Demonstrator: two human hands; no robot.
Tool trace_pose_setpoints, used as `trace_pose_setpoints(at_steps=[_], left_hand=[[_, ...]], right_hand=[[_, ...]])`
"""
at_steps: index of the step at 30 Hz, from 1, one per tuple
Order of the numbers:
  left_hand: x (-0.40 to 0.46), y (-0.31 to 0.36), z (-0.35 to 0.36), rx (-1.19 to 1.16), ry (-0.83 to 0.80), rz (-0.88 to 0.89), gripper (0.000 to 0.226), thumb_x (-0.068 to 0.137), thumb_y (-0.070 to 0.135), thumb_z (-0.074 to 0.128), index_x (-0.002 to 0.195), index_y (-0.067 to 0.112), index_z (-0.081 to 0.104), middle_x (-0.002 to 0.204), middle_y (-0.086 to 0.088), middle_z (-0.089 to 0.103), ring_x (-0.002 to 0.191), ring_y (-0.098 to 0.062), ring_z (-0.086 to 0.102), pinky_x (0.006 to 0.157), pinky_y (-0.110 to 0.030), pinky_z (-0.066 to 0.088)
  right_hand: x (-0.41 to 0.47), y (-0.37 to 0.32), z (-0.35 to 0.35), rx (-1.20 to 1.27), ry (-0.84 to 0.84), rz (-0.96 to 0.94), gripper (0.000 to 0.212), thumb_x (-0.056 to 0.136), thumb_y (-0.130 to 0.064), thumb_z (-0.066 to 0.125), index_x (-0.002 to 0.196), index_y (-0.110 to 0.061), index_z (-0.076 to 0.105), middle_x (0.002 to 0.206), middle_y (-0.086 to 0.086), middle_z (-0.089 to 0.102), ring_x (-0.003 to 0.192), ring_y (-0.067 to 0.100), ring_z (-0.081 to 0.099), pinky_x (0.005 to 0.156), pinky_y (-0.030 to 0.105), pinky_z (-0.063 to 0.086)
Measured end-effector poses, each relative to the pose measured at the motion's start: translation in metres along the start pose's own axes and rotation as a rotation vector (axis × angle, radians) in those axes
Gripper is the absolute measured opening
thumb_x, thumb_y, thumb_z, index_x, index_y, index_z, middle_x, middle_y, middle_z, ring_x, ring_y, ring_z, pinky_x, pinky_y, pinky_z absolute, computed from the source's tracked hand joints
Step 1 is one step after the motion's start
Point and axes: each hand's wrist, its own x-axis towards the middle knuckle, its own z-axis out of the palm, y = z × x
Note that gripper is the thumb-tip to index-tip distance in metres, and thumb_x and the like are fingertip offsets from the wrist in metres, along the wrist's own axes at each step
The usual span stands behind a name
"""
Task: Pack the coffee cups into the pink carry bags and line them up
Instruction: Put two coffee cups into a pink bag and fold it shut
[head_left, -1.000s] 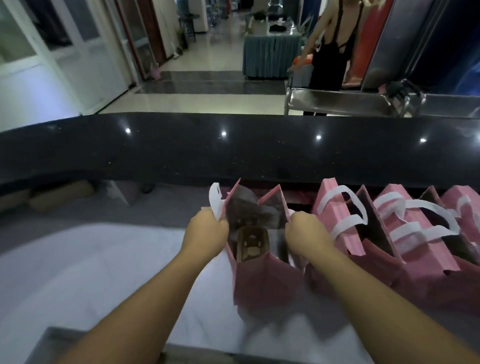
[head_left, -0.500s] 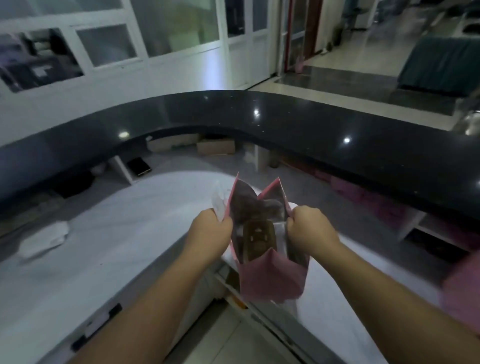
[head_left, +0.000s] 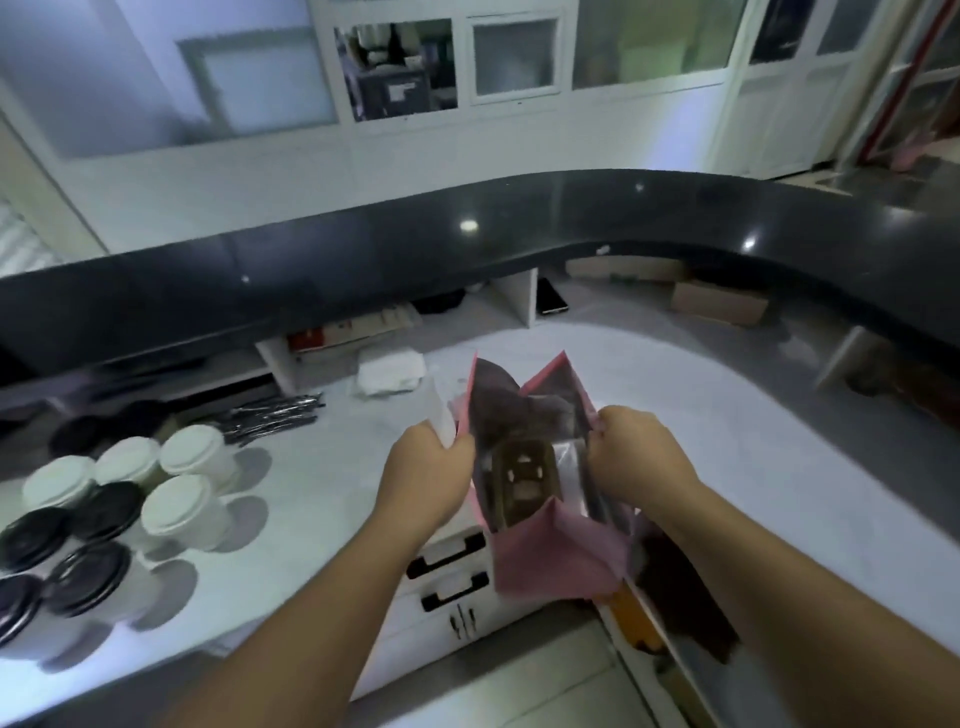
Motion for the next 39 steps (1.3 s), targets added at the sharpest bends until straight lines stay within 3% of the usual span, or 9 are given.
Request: trace_pose_setpoints(at_steps=[2, 6, 17, 24, 28, 31, 35, 37, 39], left_hand=[[0.008, -0.021, -0.028, 0.003, 0.045, -0.021, 0.038, 0.1, 0.041, 0.053, 0.08, 0.011, 0.065, 0.072, -0.006, 0.068, 0.064, -0.026, 0.06, 0.055, -0.029, 0.037], [0.022, -0.057, -0.072, 0.033, 0.145, -0.074, 0.046, 0.1, 0.048, 0.052, 0.079, 0.009, 0.063, 0.066, -0.003, 0.062, 0.061, -0.024, 0.059, 0.054, -0.03, 0.035], [0.072, -0.11, -0.138, 0.052, 0.345, -0.225, 0.045, 0.103, 0.043, 0.051, 0.067, 0.016, 0.053, 0.06, 0.001, 0.061, 0.059, -0.021, 0.056, 0.051, -0.029, 0.034], [0.101, -0.118, -0.162, 0.084, 0.41, -0.307, 0.034, 0.097, 0.046, 0.049, 0.081, 0.023, 0.068, 0.066, 0.008, 0.069, 0.061, -0.011, 0.064, 0.049, -0.026, 0.041], [0.11, -0.122, -0.172, 0.066, 0.319, -0.332, 0.025, 0.1, 0.039, 0.051, 0.098, 0.026, 0.072, 0.08, 0.005, 0.074, 0.074, -0.013, 0.069, 0.06, -0.032, 0.054], [0.111, -0.12, -0.186, -0.085, 0.152, -0.277, 0.012, 0.096, 0.042, 0.062, 0.107, 0.043, 0.069, 0.095, 0.02, 0.076, 0.087, -0.001, 0.071, 0.08, -0.034, 0.058], [0.107, -0.133, -0.229, -0.061, -0.293, -0.278, 0.074, 0.071, 0.066, 0.074, 0.139, 0.058, 0.047, 0.13, 0.035, 0.059, 0.114, 0.011, 0.061, 0.084, -0.018, 0.049], [0.117, -0.147, -0.251, 0.102, -0.388, -0.272, 0.074, 0.077, 0.051, 0.071, 0.147, 0.05, 0.046, 0.14, 0.03, 0.055, 0.116, 0.015, 0.058, 0.086, -0.012, 0.047], [0.141, -0.168, -0.264, 0.28, -0.256, -0.255, 0.058, 0.089, 0.029, 0.064, 0.146, 0.034, 0.055, 0.143, 0.016, 0.061, 0.12, 0.004, 0.061, 0.093, -0.017, 0.046]], right_hand=[[0.008, -0.034, 0.016, 0.01, -0.02, -0.056, 0.015, 0.095, -0.016, 0.046, 0.091, -0.017, 0.061, 0.087, 0.006, 0.068, 0.074, 0.025, 0.063, 0.062, 0.035, 0.052], [0.025, -0.091, 0.048, 0.035, -0.041, -0.142, 0.014, 0.099, -0.021, 0.046, 0.095, -0.019, 0.059, 0.087, 0.005, 0.067, 0.073, 0.024, 0.062, 0.063, 0.035, 0.051], [0.085, -0.202, 0.103, 0.034, -0.232, -0.346, 0.011, 0.097, -0.017, 0.049, 0.088, -0.017, 0.057, 0.079, 0.002, 0.06, 0.061, 0.012, 0.052, 0.047, 0.026, 0.033], [0.121, -0.245, 0.118, 0.087, -0.34, -0.434, 0.016, 0.103, -0.03, 0.048, 0.103, -0.021, 0.061, 0.093, 0.001, 0.068, 0.075, 0.018, 0.062, 0.064, 0.032, 0.051], [0.135, -0.258, 0.126, 0.069, -0.401, -0.438, 0.016, 0.103, -0.029, 0.049, 0.107, -0.02, 0.062, 0.091, 0.0, 0.068, 0.073, 0.014, 0.062, 0.055, 0.025, 0.047], [0.14, -0.263, 0.129, 0.054, -0.443, -0.421, 0.017, 0.102, -0.025, 0.05, 0.108, -0.019, 0.065, 0.09, 0.0, 0.069, 0.073, 0.014, 0.064, 0.058, 0.024, 0.049], [0.146, -0.265, 0.122, 0.031, -0.472, -0.409, 0.015, 0.099, -0.031, 0.055, 0.105, -0.021, 0.065, 0.088, -0.004, 0.068, 0.073, 0.011, 0.064, 0.059, 0.026, 0.051], [0.146, -0.265, 0.116, 0.025, -0.48, -0.391, 0.018, 0.098, -0.036, 0.056, 0.103, -0.023, 0.066, 0.089, -0.005, 0.07, 0.073, 0.012, 0.065, 0.058, 0.028, 0.052], [0.144, -0.267, 0.113, 0.031, -0.479, -0.349, 0.02, 0.097, -0.041, 0.056, 0.101, -0.024, 0.066, 0.09, -0.004, 0.072, 0.072, 0.013, 0.067, 0.058, 0.03, 0.054]])
